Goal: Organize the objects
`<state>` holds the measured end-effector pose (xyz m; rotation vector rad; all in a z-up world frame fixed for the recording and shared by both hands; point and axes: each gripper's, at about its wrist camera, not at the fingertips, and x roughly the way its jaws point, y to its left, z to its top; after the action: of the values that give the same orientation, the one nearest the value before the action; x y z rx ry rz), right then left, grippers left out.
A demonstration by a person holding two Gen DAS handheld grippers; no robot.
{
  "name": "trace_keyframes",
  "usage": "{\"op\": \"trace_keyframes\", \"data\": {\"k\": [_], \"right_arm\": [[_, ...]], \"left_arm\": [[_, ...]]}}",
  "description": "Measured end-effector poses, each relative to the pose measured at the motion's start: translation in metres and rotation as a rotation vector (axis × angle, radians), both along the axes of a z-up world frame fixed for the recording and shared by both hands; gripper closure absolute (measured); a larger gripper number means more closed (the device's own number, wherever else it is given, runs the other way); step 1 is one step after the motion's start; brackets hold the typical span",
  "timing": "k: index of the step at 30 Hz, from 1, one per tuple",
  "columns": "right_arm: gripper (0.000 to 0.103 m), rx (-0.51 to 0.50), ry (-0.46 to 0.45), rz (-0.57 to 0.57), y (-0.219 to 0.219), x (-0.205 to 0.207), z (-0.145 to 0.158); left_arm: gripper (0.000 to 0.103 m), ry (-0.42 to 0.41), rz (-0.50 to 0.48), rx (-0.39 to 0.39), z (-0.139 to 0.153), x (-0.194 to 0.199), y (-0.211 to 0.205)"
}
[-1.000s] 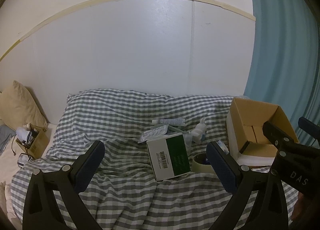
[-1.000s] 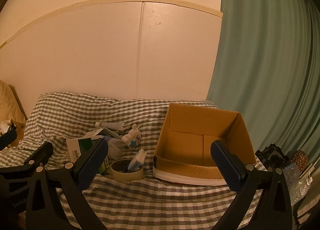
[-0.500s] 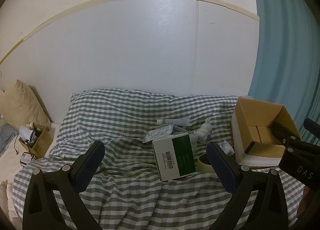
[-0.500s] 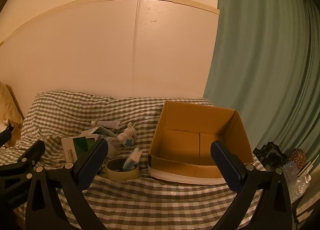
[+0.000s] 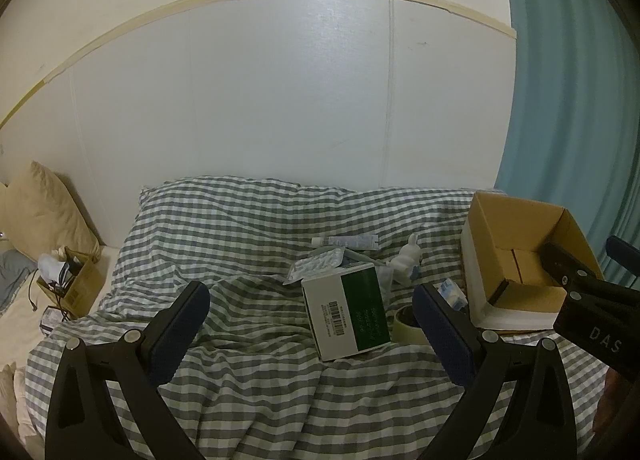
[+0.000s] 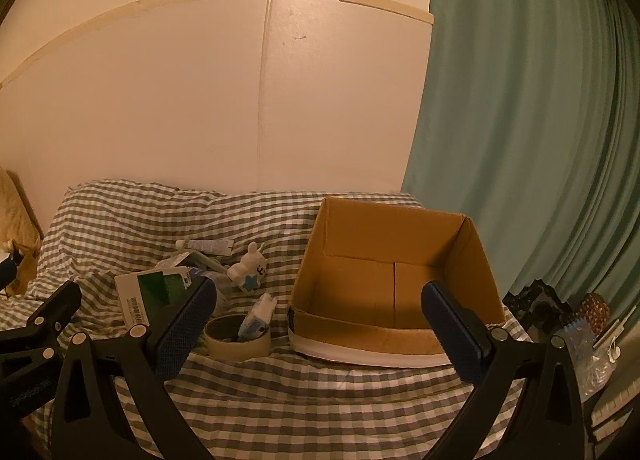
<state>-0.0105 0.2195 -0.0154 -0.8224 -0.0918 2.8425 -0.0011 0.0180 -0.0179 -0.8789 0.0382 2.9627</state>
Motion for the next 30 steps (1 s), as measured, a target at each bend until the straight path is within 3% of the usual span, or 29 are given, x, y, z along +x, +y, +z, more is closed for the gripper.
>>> {"op": "trace_keyframes", "data": {"k": [14,25,30], "right_arm": [[0.000,-0.004,-0.027,-0.018,0.007,-0.004,-0.006],[0.000,-0.024,-0.115,-0.065,0.023,-0.018,-0.031],[0.000,-0.020,-0.135,-0.073,0.024,-0.024,-0.041]], "left_arm": [[0.000,-0.075,-0.027,0.007,-0.021,-0.007,0.009],[0.000,-0.234,-0.007,-0.012,-0.076,-0.049,0.029],[0.000,-0.309,-0.060,0.045,-0.088,-0.079,0.037]]}}
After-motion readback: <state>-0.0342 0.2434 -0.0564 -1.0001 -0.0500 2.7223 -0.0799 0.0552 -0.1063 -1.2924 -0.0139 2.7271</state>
